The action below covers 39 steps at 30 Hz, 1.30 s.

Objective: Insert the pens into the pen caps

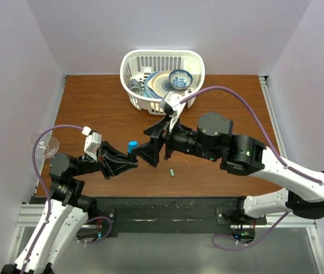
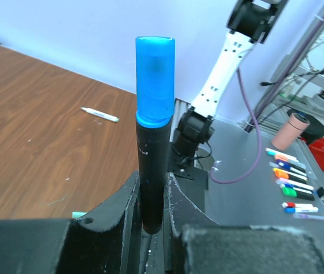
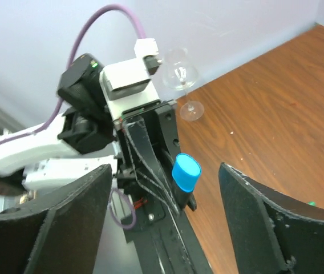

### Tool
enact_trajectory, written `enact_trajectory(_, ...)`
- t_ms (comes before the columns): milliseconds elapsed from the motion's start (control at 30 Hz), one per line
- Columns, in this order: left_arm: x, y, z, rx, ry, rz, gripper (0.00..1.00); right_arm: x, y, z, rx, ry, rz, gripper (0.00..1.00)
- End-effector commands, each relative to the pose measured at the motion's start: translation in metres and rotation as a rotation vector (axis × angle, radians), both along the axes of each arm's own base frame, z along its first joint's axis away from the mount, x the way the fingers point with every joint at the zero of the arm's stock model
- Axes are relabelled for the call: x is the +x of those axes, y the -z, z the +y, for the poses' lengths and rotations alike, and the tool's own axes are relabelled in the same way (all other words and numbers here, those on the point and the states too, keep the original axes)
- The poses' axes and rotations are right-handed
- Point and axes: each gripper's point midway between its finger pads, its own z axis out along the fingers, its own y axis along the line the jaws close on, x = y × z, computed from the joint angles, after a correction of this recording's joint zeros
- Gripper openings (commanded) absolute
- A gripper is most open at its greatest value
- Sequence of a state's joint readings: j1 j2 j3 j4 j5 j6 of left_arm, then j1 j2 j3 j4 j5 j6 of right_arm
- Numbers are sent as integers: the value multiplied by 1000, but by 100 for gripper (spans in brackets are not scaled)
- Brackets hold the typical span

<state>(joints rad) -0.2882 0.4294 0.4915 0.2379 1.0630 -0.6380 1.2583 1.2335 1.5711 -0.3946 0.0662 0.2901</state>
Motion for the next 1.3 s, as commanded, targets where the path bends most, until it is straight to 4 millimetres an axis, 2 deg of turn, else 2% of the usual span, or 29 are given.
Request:
enact_trajectory(0, -17, -7, 0, -16, 81, -50, 0, -15, 9, -8, -128, -108, -64, 72)
enact_trajectory(33, -19, -9, 0, -22, 92, -67, 0, -17, 2, -9, -120, -119, -69, 68)
enact_trajectory(133, -28, -10, 0, -41, 125, -81, 0, -22, -1, -6, -128, -155, -64, 70)
enact_trajectory(433, -35, -14, 1, -84, 155, -57, 0, -28, 9, 22, -88, -240, 8, 80)
enact_trajectory(500, -36, -14, 1, -82, 158, -54, 0, -27, 6, 26, -59, -242, 6, 80)
enact_trajectory(700, -32, -12, 0, -79, 149, -31, 0, -28, 16, 42, -59, -272, 46, 77)
enact_trajectory(900, -34, -13, 1, -79, 152, -39, 0, -28, 15, 46, -30, -274, 67, 58)
enact_trajectory(1000, -33, -9, 1, -75, 148, -31, 0, -30, 18, 46, -23, -279, 78, 45)
enact_trajectory(1067, -34, -10, 1, -78, 146, -34, 0, -31, 27, 47, -34, -280, 105, 34)
enact_trajectory(1133, -34, -11, 1, -81, 143, -35, 0, -34, 36, 49, -39, -295, 129, 28)
enact_trajectory(1167, -32, -12, 1, -83, 138, -35, 0, -35, 40, 49, -42, -296, 141, 18)
enact_trajectory(1267, -27, -11, 0, -86, 124, -33, 0, -37, 63, 45, -90, -289, 184, 3)
